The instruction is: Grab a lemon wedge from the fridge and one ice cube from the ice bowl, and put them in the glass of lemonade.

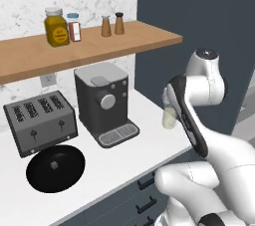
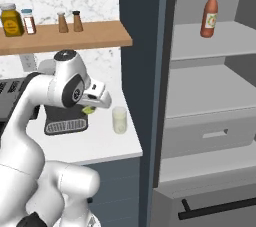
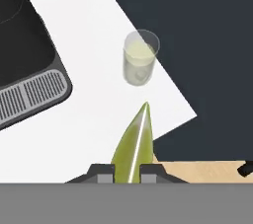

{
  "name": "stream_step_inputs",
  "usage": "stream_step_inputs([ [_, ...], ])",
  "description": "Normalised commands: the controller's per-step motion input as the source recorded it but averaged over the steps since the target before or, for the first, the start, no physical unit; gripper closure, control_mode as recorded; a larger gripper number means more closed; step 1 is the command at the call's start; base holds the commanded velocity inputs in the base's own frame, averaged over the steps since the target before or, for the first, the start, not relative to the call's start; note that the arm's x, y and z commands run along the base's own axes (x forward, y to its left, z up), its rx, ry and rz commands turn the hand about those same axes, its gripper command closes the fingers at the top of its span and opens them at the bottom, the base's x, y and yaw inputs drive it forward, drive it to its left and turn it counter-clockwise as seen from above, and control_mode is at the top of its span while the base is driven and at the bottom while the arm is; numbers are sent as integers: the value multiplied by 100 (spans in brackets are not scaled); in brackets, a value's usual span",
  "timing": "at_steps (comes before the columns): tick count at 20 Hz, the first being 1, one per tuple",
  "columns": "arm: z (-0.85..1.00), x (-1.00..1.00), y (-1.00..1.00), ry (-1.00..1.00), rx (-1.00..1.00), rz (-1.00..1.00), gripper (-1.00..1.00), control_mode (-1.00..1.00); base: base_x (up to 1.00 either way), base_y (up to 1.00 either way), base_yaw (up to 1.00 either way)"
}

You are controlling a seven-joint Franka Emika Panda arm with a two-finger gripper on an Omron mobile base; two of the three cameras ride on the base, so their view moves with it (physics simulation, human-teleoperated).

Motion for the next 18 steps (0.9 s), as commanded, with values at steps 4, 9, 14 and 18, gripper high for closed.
stream_step_inputs([
  [4,-13,100,-1,3,-7,-16,100,-100,0,0,0],
  [9,-54,97,-30,0,0,-15,100,-100,0,0,0],
  [14,-52,66,-37,4,0,-11,100,-100,0,0,0],
  [18,0,12,-4,1,3,-3,100,-100,0,0,0],
])
